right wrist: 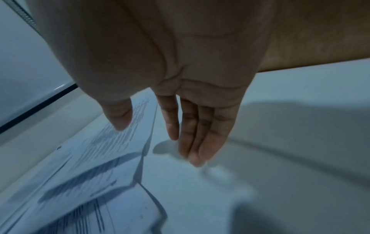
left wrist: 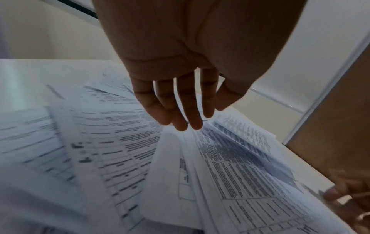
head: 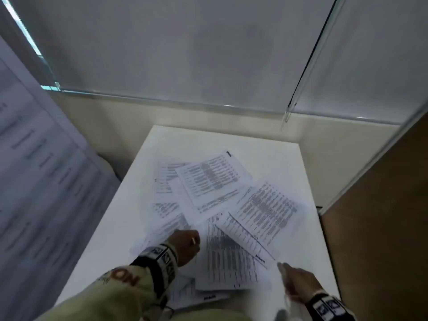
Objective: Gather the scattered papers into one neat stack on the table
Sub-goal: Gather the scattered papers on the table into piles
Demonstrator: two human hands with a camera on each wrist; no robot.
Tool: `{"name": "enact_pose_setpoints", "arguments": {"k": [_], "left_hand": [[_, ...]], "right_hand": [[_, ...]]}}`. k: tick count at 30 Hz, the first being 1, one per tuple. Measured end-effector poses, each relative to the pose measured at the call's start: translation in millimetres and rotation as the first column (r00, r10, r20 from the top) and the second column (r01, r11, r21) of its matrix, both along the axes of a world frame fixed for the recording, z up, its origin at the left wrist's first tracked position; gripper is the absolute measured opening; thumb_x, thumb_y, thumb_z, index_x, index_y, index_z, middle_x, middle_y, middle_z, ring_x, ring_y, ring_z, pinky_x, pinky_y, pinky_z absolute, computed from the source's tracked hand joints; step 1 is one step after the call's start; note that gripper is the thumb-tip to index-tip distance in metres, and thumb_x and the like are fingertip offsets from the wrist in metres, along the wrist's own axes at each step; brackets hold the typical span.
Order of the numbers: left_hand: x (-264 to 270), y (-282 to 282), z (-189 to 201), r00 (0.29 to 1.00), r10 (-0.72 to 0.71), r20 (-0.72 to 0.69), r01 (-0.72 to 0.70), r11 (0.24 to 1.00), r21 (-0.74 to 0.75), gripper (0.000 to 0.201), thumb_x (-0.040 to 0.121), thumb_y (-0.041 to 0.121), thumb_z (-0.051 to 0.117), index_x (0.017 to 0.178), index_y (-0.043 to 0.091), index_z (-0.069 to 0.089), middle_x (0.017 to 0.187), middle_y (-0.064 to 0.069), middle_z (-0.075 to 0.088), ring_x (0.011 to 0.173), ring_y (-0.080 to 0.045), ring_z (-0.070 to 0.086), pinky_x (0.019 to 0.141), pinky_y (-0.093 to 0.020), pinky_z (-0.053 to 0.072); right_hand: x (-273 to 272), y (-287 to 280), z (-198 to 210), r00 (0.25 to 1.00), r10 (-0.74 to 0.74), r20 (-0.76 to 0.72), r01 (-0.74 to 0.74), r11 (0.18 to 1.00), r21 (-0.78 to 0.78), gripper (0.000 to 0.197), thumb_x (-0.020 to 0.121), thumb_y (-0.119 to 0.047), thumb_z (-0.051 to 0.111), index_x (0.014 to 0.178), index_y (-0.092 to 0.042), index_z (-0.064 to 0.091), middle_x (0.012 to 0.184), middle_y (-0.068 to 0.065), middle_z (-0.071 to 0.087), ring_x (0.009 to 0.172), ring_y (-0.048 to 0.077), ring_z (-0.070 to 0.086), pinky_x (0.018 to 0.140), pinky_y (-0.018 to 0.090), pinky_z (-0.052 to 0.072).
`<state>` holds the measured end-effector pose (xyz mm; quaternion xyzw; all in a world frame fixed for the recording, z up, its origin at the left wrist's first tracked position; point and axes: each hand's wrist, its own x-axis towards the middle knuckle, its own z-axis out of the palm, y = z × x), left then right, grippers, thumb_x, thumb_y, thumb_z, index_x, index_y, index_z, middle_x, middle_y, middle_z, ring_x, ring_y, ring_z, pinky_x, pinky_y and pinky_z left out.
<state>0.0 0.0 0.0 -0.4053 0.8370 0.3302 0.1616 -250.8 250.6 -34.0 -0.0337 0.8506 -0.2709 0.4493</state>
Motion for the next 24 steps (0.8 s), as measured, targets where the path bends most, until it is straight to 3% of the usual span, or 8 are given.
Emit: {"name": "enact_pose_setpoints", "arguments": {"k": [2,4,7,10,15,18,21,24], "left_hand": [[-17,0,-6,1.000,-0.013,0.010,0.013,1.000,-0.009,0.027,0.090,0.034,0.055,0.112,0.021,0.063,0.112,-0.006,0.069,0.104,-0.026,0.062,0.093,-0.034,0.050],[-37,1,-6,1.000,-0.004,0.010,0.004,1.000,-0.006,0.036,0.088,0.039,0.052,0.120,0.024,0.056,0.118,-0.007,0.066,0.104,-0.028,0.062,0.093,-0.038,0.051],[-64,2,-14,0.998,0.019,0.060,-0.020,1.000,0.015,0.055,0.086,0.044,0.051,0.138,0.031,0.034,0.127,-0.009,0.058,0.110,-0.031,0.059,0.094,-0.043,0.049],[-90,-2,-23,0.992,0.038,0.119,-0.041,0.999,0.026,0.064,0.084,0.046,0.050,0.142,0.036,0.024,0.125,-0.008,0.053,0.108,-0.032,0.057,0.093,-0.047,0.049],[-121,-4,-31,0.987,0.052,0.150,-0.063,0.995,0.074,0.066,0.091,0.045,0.049,0.149,0.032,0.018,0.138,-0.015,0.045,0.119,-0.036,0.052,0.100,-0.046,0.046],[-132,-3,-36,0.987,0.105,0.120,-0.113,0.992,0.058,0.056,0.095,0.040,0.046,0.146,0.026,0.031,0.139,-0.015,0.045,0.122,-0.035,0.051,0.101,-0.041,0.043],[-134,3,-37,0.983,0.163,0.080,-0.166,0.986,0.022,0.032,0.094,0.029,0.049,0.116,0.013,0.065,0.119,-0.011,0.066,0.110,-0.029,0.061,0.092,-0.033,0.048],[-123,15,-47,0.978,0.197,0.062,-0.205,0.965,0.163,0.026,0.089,0.033,0.056,0.093,0.014,0.074,0.100,-0.004,0.074,0.097,-0.024,0.069,0.086,-0.028,0.054]], "right_hand": [[-12,-8,-2,0.997,-0.073,0.035,0.073,0.997,-0.009,0.056,0.086,-0.046,0.064,0.079,0.009,0.071,0.069,0.024,0.072,0.059,0.028,0.066,0.064,0.034,0.057],[-20,-16,-5,0.975,-0.213,0.067,0.219,0.971,-0.092,0.049,0.086,-0.040,0.067,0.083,0.009,0.069,0.072,0.027,0.071,0.063,0.031,0.066,0.071,0.040,0.058],[-21,-25,-15,0.950,-0.300,0.087,0.309,0.942,-0.130,0.040,0.087,-0.031,0.069,0.087,0.010,0.065,0.073,0.024,0.064,0.069,0.034,0.066,0.080,0.049,0.057],[-24,-38,-17,0.954,-0.282,0.104,0.294,0.947,-0.129,0.034,0.082,-0.029,0.072,0.078,0.004,0.062,0.069,0.024,0.063,0.066,0.036,0.067,0.074,0.049,0.057],[-31,-49,-31,0.942,-0.295,0.158,0.314,0.944,-0.106,0.035,0.076,-0.033,0.077,0.073,-0.001,0.061,0.056,0.018,0.060,0.057,0.033,0.064,0.057,0.036,0.047],[-37,-57,-30,0.961,-0.244,0.128,0.255,0.964,-0.077,0.038,0.079,-0.036,0.075,0.070,-0.002,0.061,0.057,0.019,0.063,0.054,0.029,0.057,0.058,0.038,0.048],[-43,-59,-32,0.986,-0.168,-0.022,0.167,0.986,-0.026,0.037,0.084,-0.038,0.071,0.066,-0.006,0.064,0.061,0.014,0.066,0.057,0.026,0.060,0.067,0.034,0.051],[-46,-49,-38,0.981,-0.154,-0.119,0.156,0.988,0.009,0.026,0.076,-0.036,0.072,0.083,-0.012,0.066,0.082,0.009,0.060,0.084,0.029,0.061,0.080,0.032,0.047]]}}
